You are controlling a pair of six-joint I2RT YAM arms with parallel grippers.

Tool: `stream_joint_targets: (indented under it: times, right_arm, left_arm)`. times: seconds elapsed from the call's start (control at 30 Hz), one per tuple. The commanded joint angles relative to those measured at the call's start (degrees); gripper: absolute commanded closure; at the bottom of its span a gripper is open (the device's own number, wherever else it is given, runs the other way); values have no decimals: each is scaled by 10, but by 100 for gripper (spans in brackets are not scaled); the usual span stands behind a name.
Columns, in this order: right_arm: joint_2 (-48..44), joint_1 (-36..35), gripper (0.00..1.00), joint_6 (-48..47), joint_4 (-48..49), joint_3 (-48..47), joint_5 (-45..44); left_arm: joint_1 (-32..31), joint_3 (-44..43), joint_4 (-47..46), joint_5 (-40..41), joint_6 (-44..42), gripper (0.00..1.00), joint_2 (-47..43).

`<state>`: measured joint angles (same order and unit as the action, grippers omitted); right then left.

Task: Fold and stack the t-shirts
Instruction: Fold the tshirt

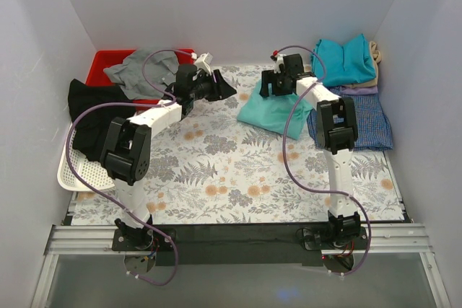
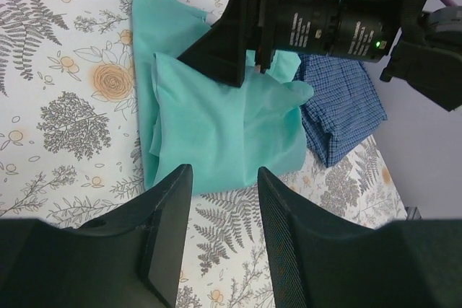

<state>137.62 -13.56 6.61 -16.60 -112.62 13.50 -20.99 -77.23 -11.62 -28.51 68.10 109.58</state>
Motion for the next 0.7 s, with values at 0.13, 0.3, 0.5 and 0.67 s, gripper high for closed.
stream_joint_targets:
  times: [0.13, 0.3, 0.5, 0.67]
  right_arm:
    - [-44, -67, 15, -82, -77, 98, 98]
    - [-109, -92, 18, -107, -88, 203, 106]
    - [-244, -113, 14, -74, -17, 310, 66]
    - [-309, -111, 11, -71, 10, 305, -38]
  left_arm:
    - [1, 41, 33, 13, -16, 60, -73]
    - [1, 67, 56, 21, -21, 61, -105]
    - [2, 96, 80, 23, -30, 61, -136]
    - [1, 83, 129, -42, -27, 61, -105]
